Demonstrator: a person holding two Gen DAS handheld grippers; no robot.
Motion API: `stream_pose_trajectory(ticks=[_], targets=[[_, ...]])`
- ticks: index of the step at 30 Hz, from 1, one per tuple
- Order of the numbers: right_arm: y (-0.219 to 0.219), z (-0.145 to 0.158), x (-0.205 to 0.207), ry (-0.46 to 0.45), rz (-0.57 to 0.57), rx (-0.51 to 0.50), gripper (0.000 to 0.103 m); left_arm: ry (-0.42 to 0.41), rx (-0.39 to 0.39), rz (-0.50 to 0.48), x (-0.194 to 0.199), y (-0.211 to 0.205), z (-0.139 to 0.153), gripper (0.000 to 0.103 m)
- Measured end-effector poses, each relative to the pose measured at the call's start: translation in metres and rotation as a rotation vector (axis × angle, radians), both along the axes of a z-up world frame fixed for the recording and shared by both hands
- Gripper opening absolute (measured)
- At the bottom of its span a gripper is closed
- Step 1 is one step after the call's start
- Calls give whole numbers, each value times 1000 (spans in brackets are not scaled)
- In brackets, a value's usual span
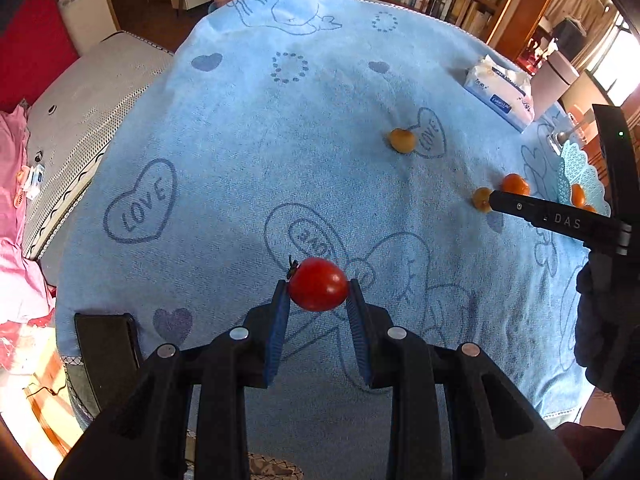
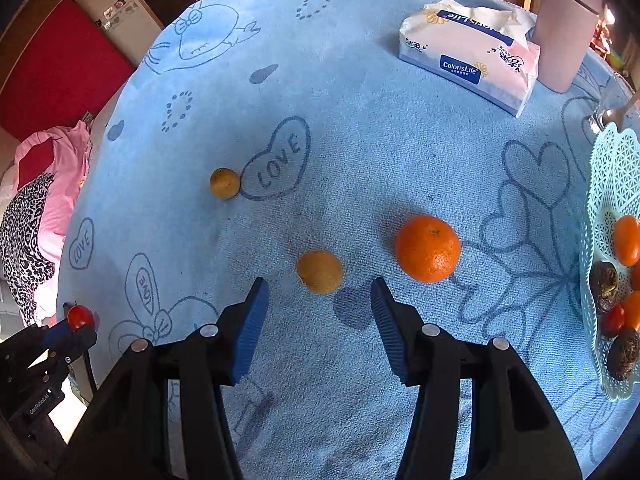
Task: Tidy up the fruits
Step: 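Grasp the small yellow fruit with the right gripper while the left gripper holds the tomato, then carry the yellow fruit to the basket and open the right gripper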
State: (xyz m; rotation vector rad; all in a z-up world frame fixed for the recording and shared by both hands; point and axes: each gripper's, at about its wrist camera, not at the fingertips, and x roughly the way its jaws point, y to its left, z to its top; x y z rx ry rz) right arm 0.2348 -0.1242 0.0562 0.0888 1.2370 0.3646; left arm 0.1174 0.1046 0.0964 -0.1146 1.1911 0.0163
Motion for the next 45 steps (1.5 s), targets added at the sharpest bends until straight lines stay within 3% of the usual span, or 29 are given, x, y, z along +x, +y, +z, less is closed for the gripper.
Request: stream_pose_trajectory(ticks=[6, 14, 29, 45], targets=[[12, -15, 12, 15, -13, -21, 52, 15, 11, -12, 1, 11, -5, 29], [12, -27, 11, 19, -41, -50, 28, 19, 27, -23, 3, 13, -5, 29], [-25, -2, -25, 23, -67, 17, 28, 2, 30, -48, 10, -17, 0, 30], [-100, 18, -64, 15, -172, 37, 28, -23, 21, -145, 19, -81, 7, 30]])
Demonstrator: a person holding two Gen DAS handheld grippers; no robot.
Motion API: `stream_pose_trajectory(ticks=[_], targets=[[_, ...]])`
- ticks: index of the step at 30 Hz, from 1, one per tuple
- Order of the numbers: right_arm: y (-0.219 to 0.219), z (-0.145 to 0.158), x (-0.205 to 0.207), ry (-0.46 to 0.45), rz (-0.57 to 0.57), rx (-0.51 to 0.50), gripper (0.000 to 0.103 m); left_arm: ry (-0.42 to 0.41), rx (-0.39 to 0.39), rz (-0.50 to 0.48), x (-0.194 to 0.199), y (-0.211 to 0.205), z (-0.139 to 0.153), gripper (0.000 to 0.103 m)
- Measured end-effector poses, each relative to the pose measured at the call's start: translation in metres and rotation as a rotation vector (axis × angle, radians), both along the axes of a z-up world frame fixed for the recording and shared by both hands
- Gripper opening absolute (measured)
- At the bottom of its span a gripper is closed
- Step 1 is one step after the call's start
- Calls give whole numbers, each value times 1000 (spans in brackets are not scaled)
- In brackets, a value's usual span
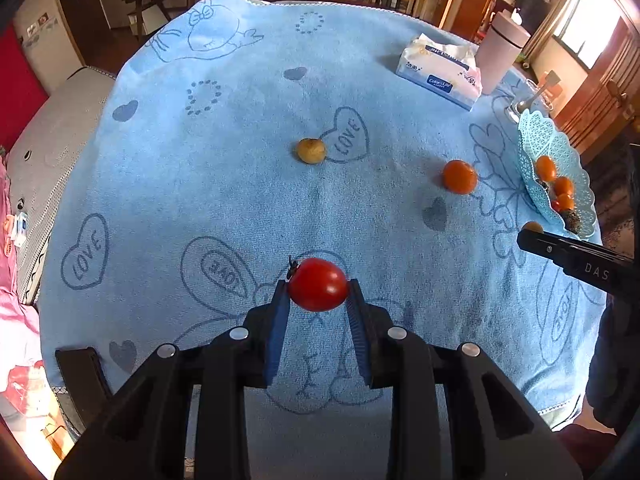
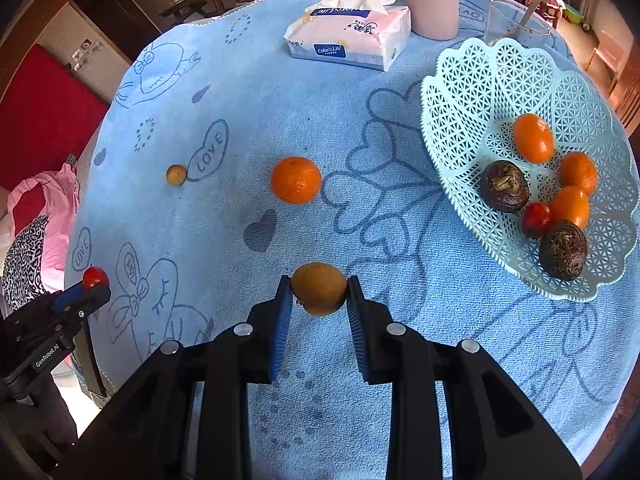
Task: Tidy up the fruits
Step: 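Carry the yellow fruit to the basket and open the right gripper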
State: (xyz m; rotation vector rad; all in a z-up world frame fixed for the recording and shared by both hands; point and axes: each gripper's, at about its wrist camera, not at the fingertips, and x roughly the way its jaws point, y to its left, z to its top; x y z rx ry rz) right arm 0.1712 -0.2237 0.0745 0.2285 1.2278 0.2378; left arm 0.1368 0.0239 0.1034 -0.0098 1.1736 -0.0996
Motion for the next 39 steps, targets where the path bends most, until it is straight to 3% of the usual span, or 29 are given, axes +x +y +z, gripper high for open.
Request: stream_pose_trajectory(ticks=[17, 25, 33, 37, 39], targets=[[-86, 16, -33, -20, -159, -17, 28, 0, -35, -26, -11, -39, -2, 30], [-142, 31, -22, -64, -289, -42, 28, -5, -34, -17, -16, -39, 0, 30], [-169, 26, -5, -72, -361, -75, 28, 13, -25, -1, -22, -31, -3, 30], [-179, 28, -4, -77, -405, -77, 31, 15, -26, -5, -23, -33, -3, 30], [-181, 30, -7, -81, -419, -77, 39, 13, -28, -8, -23, -35, -3, 30]])
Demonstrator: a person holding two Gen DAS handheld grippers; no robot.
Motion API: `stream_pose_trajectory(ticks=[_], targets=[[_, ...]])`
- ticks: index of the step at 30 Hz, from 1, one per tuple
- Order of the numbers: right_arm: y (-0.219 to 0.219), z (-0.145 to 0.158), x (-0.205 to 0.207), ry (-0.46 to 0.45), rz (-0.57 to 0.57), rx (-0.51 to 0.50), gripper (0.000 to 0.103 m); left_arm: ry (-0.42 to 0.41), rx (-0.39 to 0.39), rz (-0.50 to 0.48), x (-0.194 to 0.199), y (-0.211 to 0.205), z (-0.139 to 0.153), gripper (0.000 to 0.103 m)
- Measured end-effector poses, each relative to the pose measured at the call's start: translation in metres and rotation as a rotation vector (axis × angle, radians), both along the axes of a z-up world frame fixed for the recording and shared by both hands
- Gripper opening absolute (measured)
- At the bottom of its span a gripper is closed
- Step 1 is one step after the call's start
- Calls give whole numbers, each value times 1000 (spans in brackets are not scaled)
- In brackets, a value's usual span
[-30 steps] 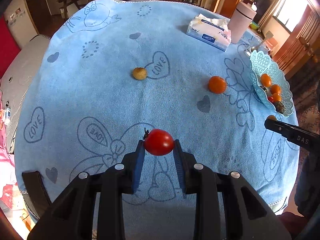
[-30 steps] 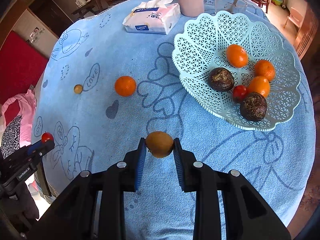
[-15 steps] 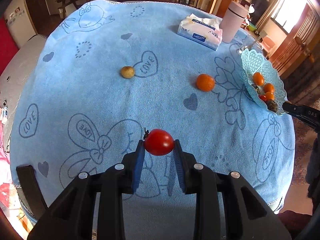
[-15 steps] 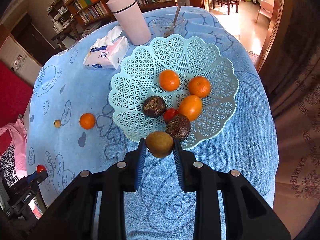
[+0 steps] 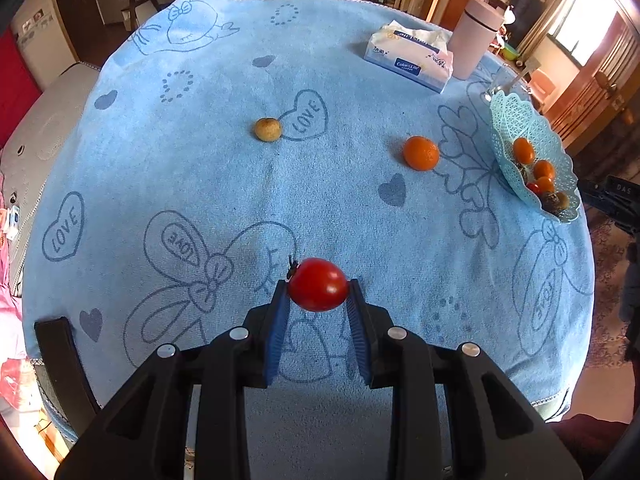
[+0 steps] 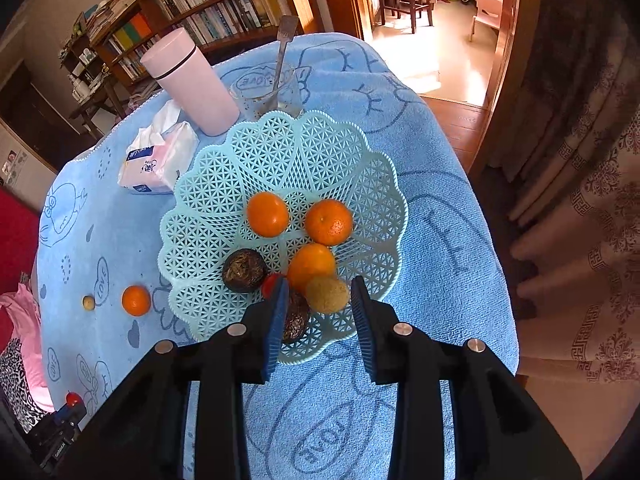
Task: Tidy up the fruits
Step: 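Carry the yellow fruit to the basket and open the right gripper, then carry the cherry tomato to the basket and release it from the left gripper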
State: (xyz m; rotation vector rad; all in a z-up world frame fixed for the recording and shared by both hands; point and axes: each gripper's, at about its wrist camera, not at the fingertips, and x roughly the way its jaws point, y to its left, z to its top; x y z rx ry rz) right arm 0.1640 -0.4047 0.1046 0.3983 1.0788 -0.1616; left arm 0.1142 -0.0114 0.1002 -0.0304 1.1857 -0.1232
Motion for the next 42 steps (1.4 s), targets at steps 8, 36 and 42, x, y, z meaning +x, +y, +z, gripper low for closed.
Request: stream_pose_trajectory(ticks=[8, 36, 42], targets=[[-3, -5, -26, 21, -17, 22, 40, -7, -6, -36, 4, -17, 2, 30], [-39, -20, -117, 104, -44, 28, 40, -65, -63, -336, 45, -179, 7, 30], [-53, -16, -131, 104, -52, -1, 40, -75, -79, -372, 59, -215, 3, 30]])
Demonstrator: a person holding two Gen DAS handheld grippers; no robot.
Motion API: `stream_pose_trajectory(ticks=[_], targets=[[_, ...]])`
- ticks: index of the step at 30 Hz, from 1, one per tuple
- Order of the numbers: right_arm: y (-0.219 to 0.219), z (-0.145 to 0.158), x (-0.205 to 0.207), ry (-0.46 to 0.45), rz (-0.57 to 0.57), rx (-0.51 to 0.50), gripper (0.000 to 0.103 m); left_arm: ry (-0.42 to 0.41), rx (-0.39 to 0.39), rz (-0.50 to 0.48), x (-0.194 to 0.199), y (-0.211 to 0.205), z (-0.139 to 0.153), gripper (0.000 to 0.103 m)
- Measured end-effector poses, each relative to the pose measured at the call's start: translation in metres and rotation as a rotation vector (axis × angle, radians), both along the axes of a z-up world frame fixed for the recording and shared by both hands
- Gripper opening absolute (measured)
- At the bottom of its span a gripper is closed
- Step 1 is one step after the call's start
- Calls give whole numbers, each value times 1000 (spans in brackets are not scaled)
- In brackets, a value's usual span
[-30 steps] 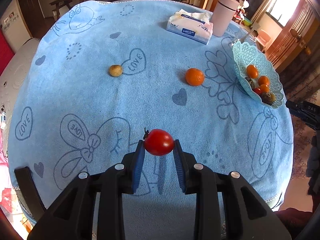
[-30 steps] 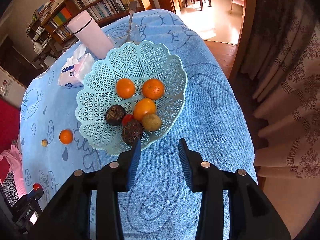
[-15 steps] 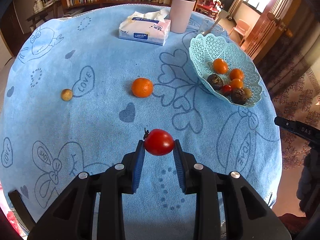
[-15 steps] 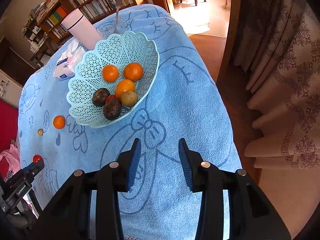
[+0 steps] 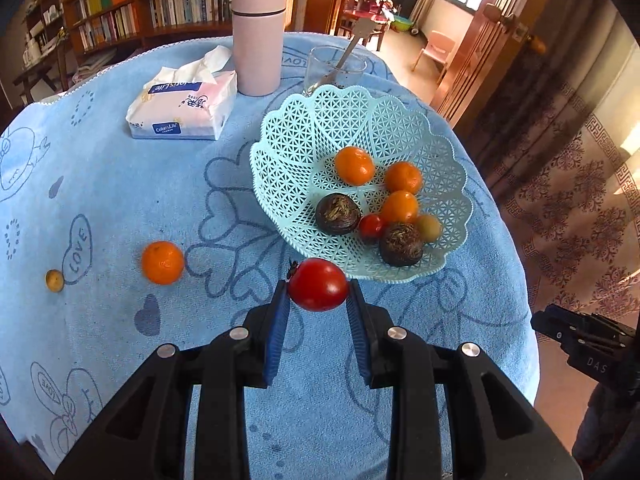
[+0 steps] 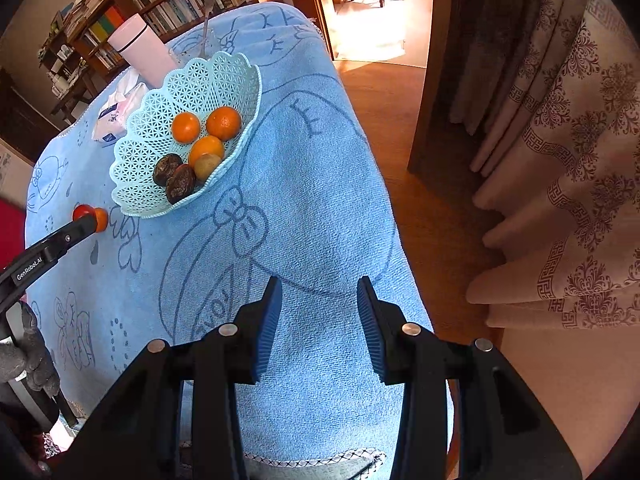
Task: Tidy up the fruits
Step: 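Carry the cherry tomato to the basket and release it from the left gripper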
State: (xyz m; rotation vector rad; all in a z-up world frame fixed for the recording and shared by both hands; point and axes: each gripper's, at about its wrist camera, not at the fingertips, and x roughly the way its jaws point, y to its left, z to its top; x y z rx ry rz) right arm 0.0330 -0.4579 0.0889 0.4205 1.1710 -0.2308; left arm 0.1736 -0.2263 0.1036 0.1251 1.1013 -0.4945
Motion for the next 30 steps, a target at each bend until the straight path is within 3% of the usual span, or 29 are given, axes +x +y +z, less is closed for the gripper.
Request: stream_pose_trajectory(ticks=[9, 10, 11, 12, 20, 30], targets=[[-17, -4, -12, 15, -30, -3, 40, 27, -26, 14, 22, -21, -8, 31], [-17, -5, -12, 16, -30, -2, 40, 35, -31, 25, 24, -21, -9, 34], [-17, -5, -12, 16, -30, 0, 40, 42, -38, 42, 26, -18, -10, 47], [-17, -6, -12, 17, -30, 1, 40, 44, -47, 61, 27, -15, -10, 53], [-6, -6, -3, 7, -5, 17, 40, 54, -9, 105, 20, 14, -13, 53], [37, -4, 24, -4, 107, 37, 40, 90, 21, 233, 6, 77, -17, 54]])
